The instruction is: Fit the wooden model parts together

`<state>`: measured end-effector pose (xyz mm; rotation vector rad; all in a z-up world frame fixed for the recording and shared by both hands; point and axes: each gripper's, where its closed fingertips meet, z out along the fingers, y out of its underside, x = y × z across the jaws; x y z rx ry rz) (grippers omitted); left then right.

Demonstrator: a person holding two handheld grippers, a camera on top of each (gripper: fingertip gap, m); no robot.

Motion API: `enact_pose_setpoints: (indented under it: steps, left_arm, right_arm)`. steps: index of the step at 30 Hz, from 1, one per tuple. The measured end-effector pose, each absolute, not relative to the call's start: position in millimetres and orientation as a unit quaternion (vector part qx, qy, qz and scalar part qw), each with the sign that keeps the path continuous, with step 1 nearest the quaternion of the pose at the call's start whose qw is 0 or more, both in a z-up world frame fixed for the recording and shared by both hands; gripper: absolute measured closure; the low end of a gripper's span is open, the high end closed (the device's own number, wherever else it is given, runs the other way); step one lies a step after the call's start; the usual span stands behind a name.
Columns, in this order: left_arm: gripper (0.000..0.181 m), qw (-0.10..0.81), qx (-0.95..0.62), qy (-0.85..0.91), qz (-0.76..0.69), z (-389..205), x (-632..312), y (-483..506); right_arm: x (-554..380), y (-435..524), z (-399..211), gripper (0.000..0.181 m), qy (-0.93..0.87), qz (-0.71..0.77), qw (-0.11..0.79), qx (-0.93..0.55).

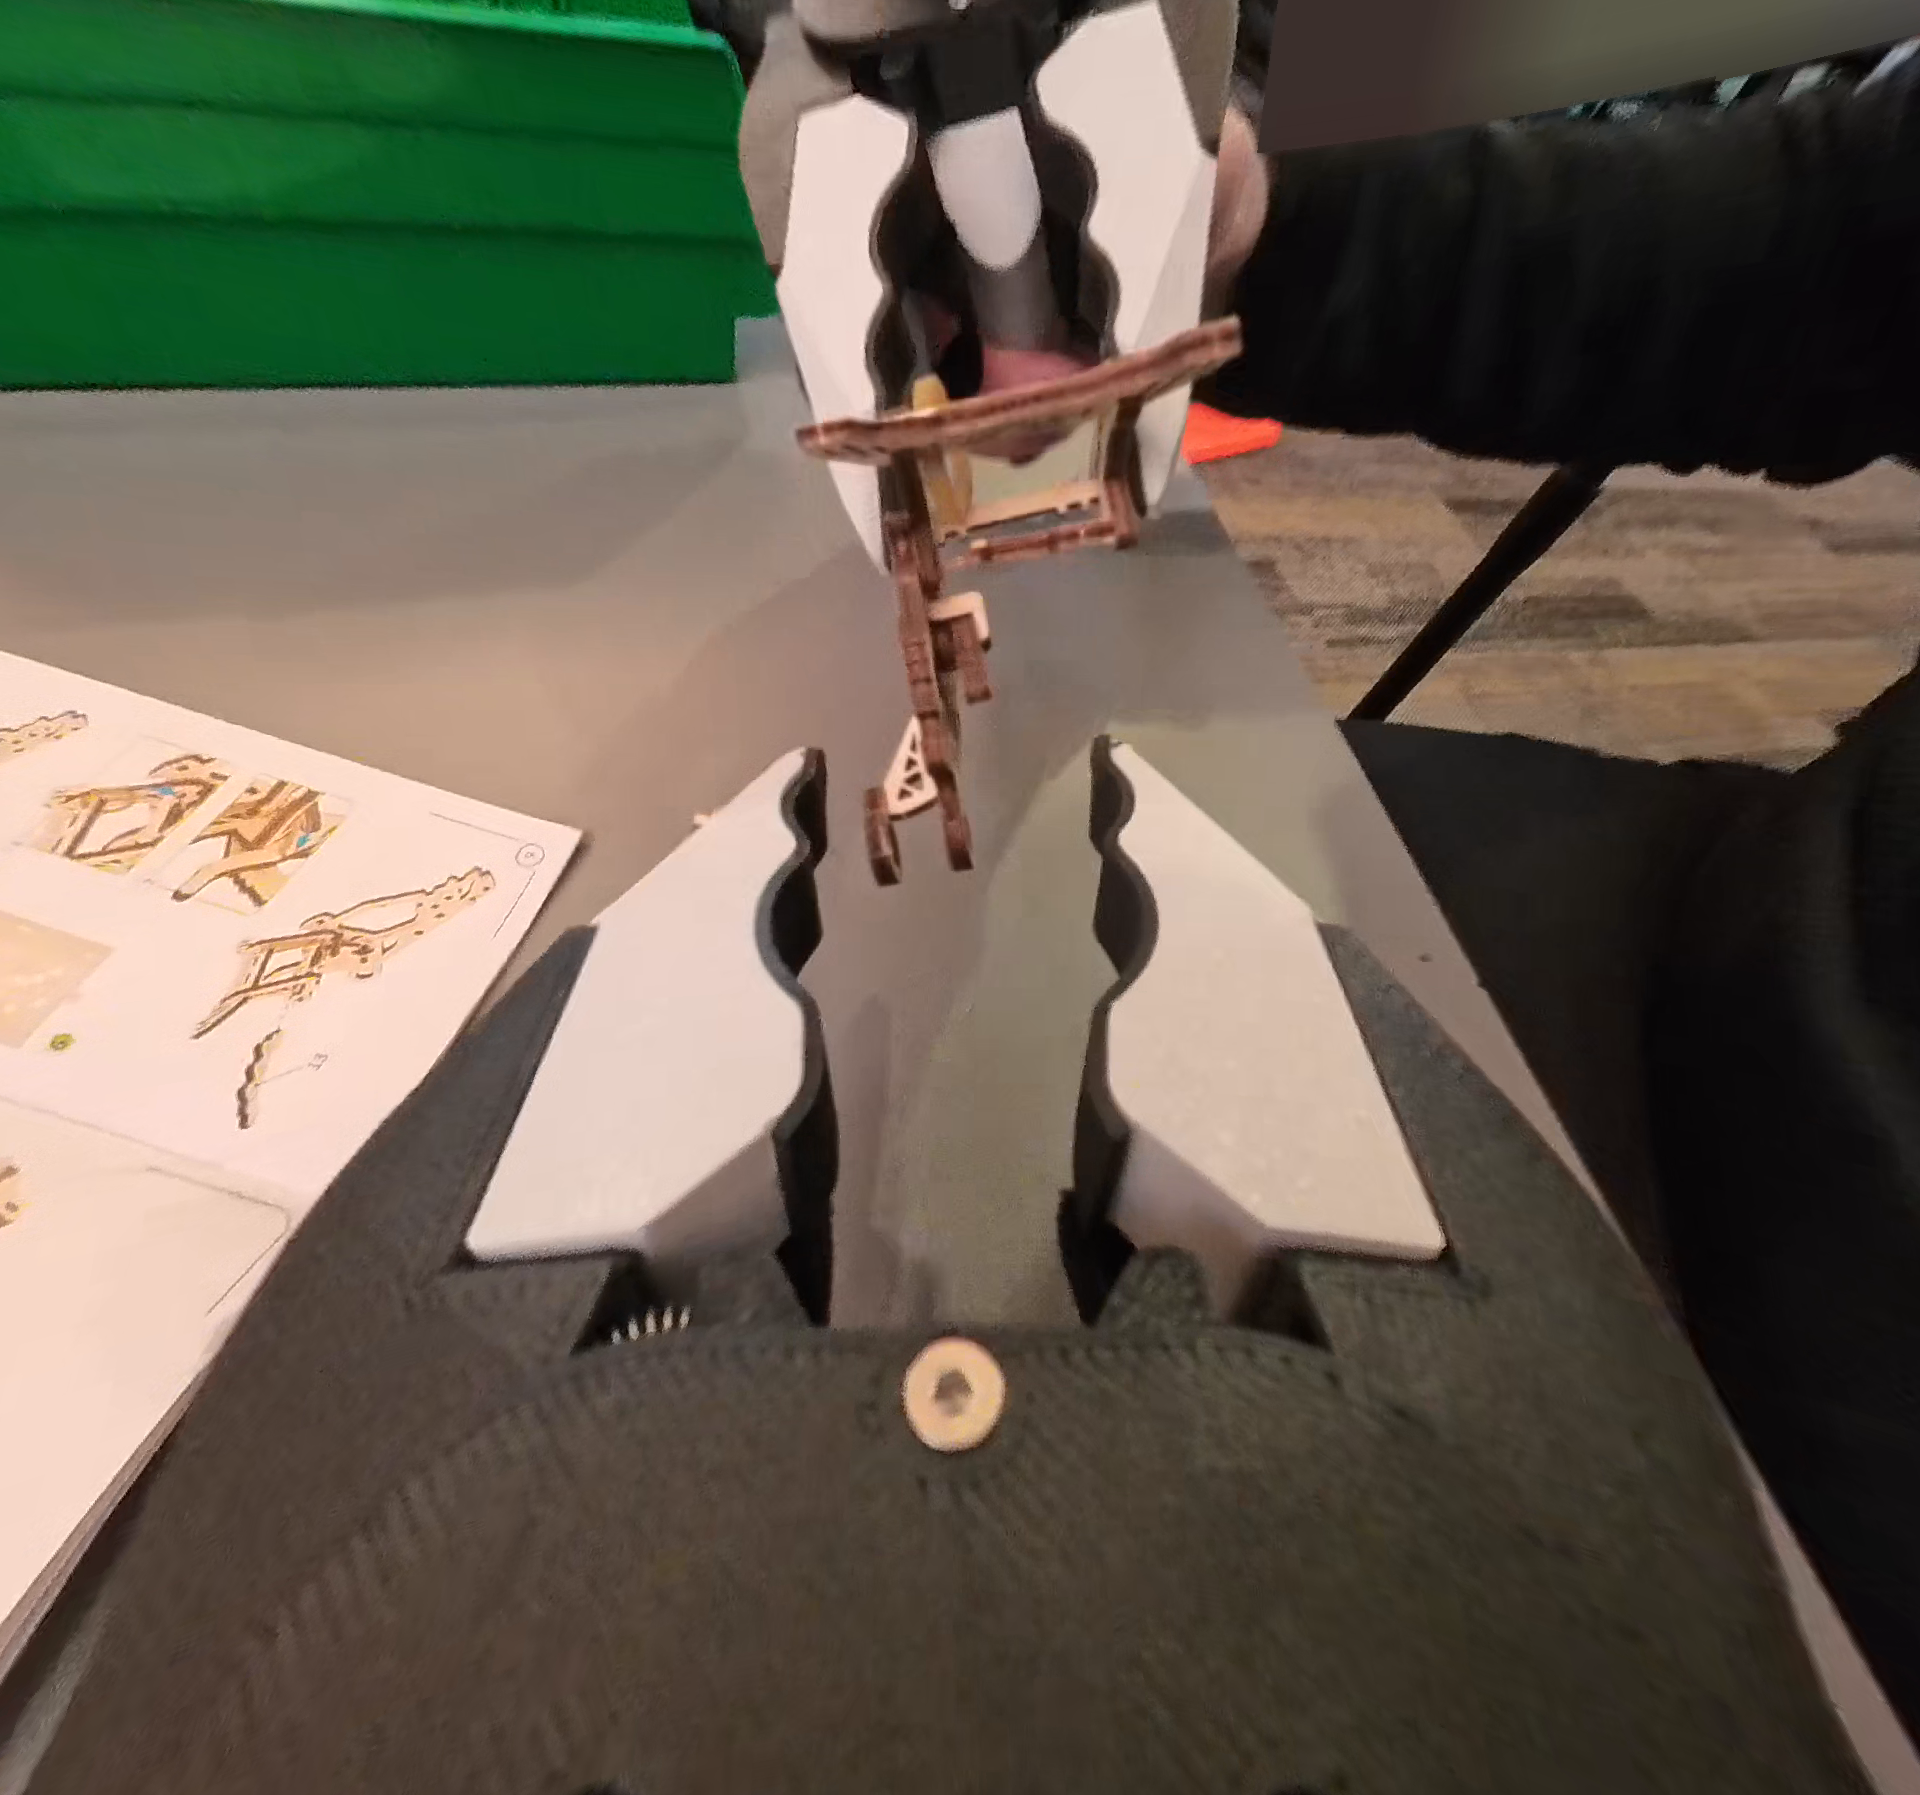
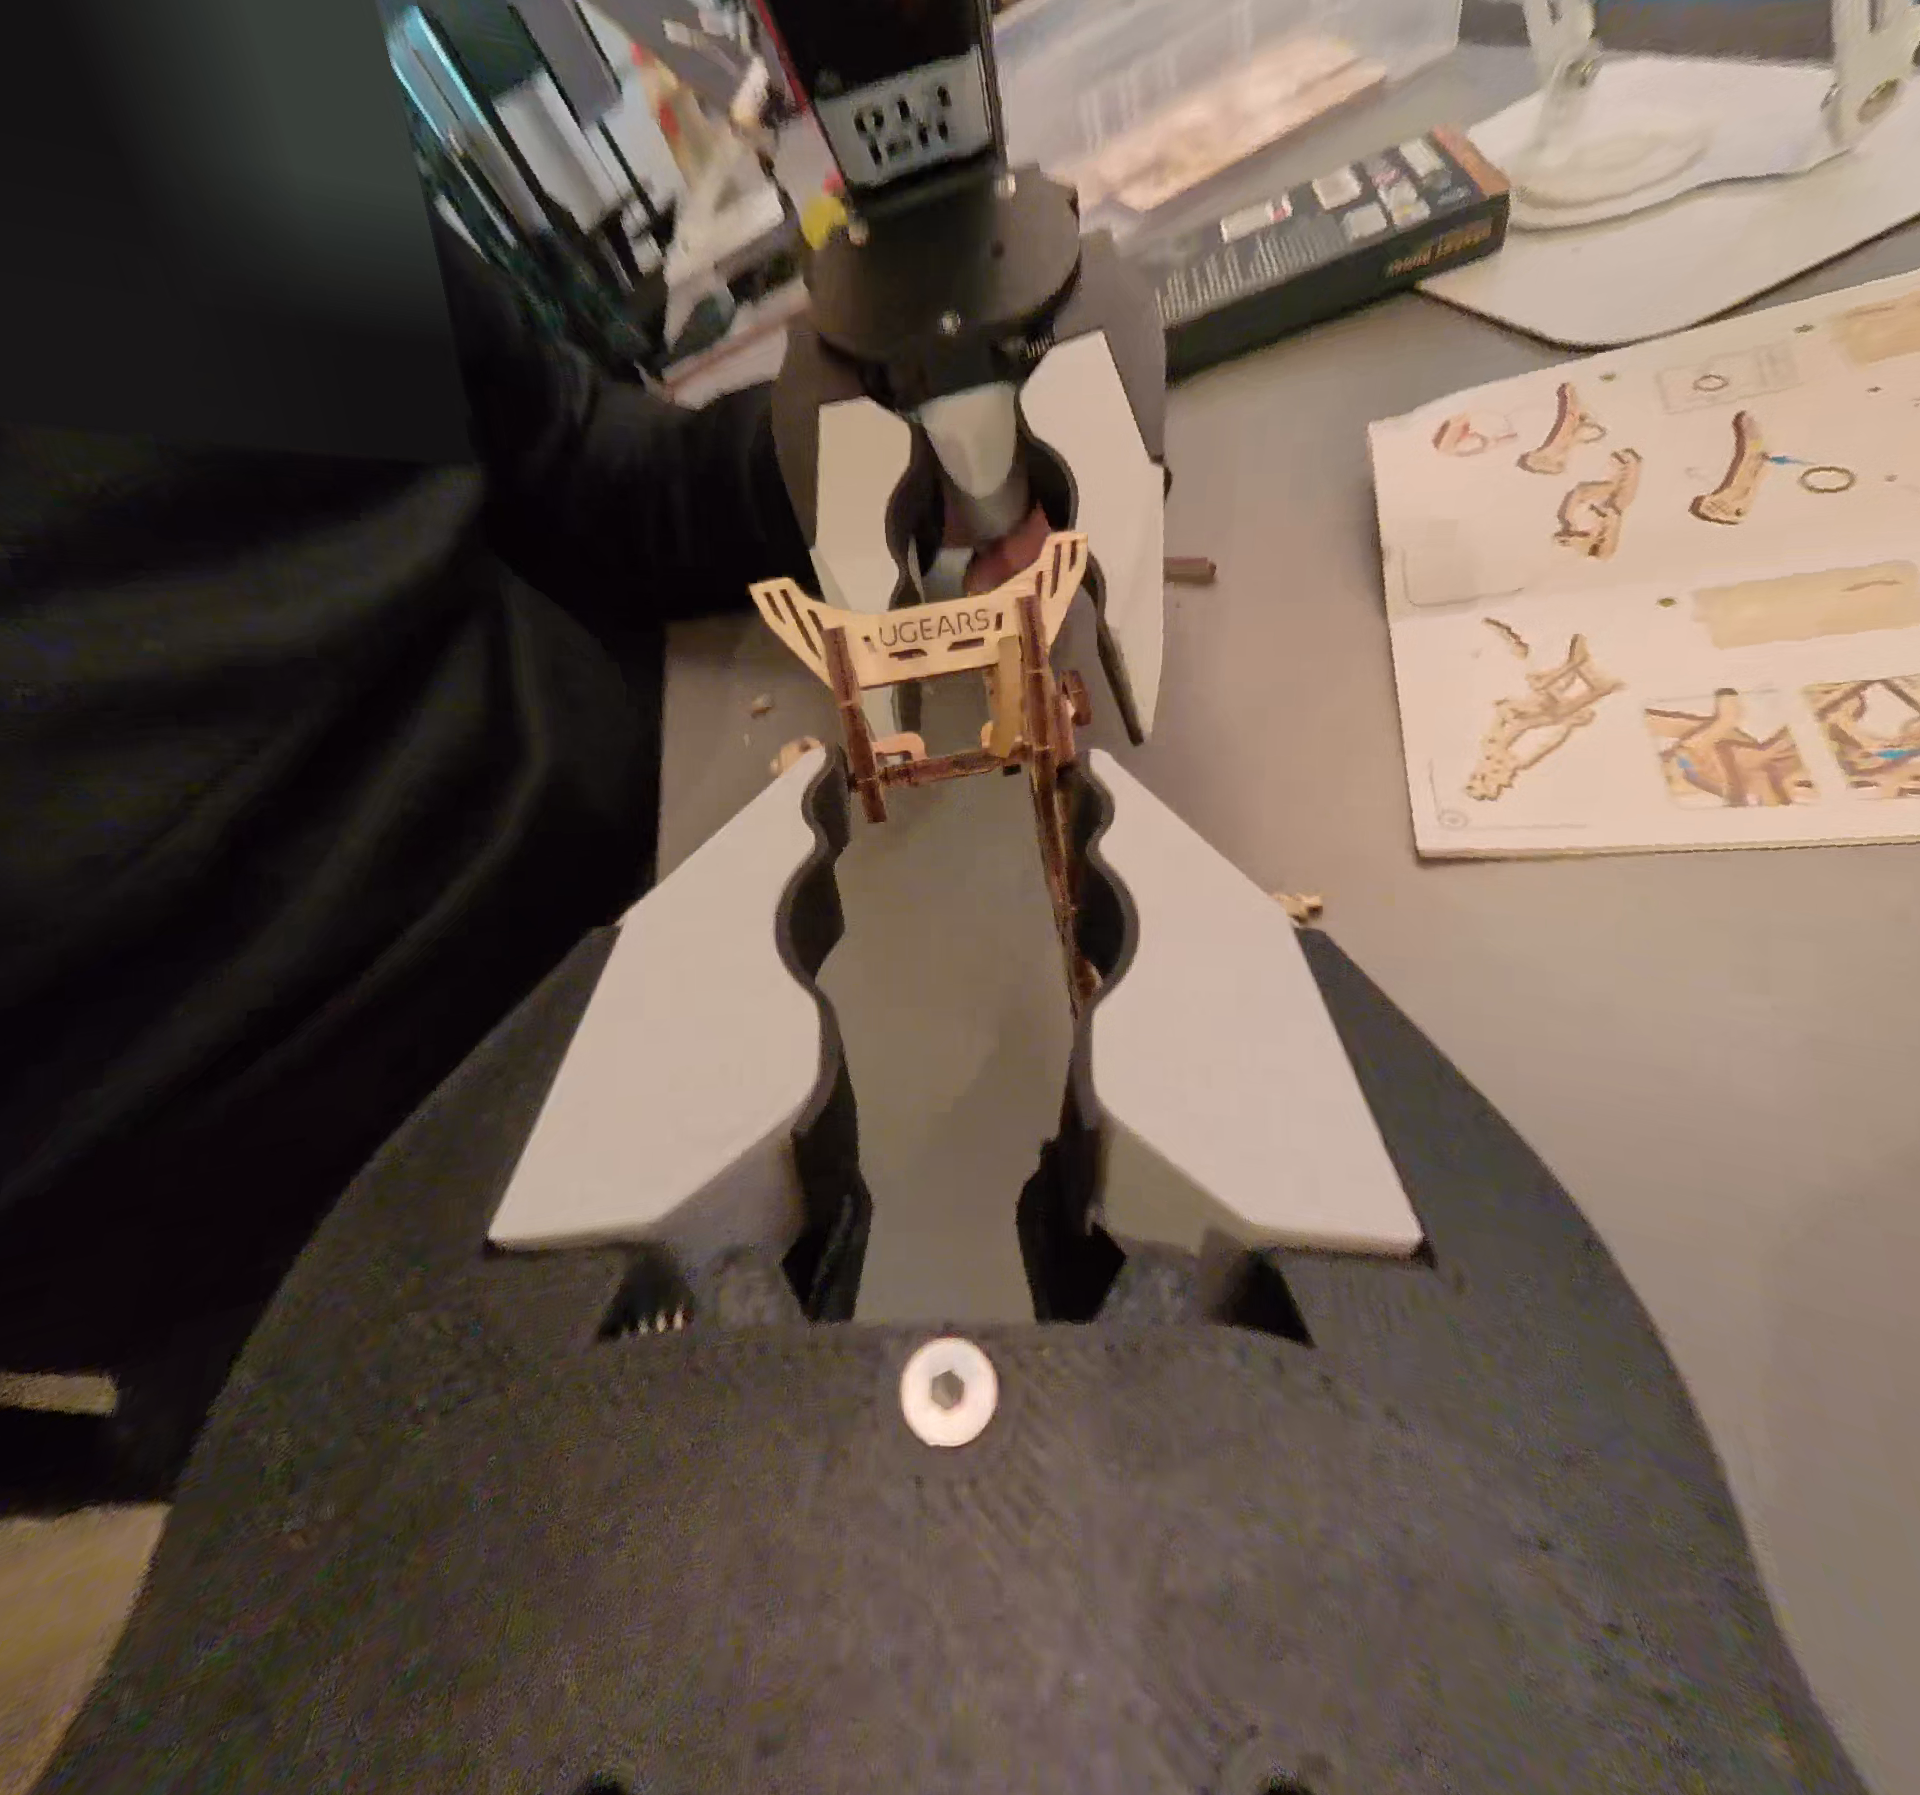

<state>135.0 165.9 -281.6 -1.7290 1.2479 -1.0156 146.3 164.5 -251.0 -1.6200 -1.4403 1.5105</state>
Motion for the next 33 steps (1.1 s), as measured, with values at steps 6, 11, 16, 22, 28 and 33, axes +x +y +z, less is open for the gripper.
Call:
enact_pose_setpoints:
  steps: [6,11,16,22,28,33]
  left_arm:
    - [0.154,0.394,-0.662,0.47,-0.431,-256.5,133.2,160.0]
    - [0.161,0.408,-0.643,0.435,-0.481,-227.5,131.8,155.8]
    - [0.161,0.419,-0.616,0.404,-0.531,-200.5,131.7,149.0]
    - [0.162,0.436,-0.594,0.384,-0.556,-171.4,128.0,140.7]
    - [0.163,0.444,-0.581,0.349,-0.586,-153.3,123.8,136.2]
    - [0.163,0.446,-0.565,0.322,-0.615,-141.9,122.2,133.6]
  right_arm:
    - [143.6,163.4,-217.4,0.141,-0.434,0.655,0.226,-0.576]
    - [142.7,158.9,-193.5,0.142,-0.395,0.689,0.221,-0.565]
    - [140.8,152.0,-168.3,0.141,-0.404,0.68,0.234,-0.565]
    - [137.2,143.0,-142.2,0.142,-0.412,0.68,0.25,-0.552]
    - [134.8,143.1,-124.7,0.13,-0.413,0.67,0.286,-0.548]
    - [135.0,138.1,-121.1,0.125,-0.419,0.662,0.289,-0.55]
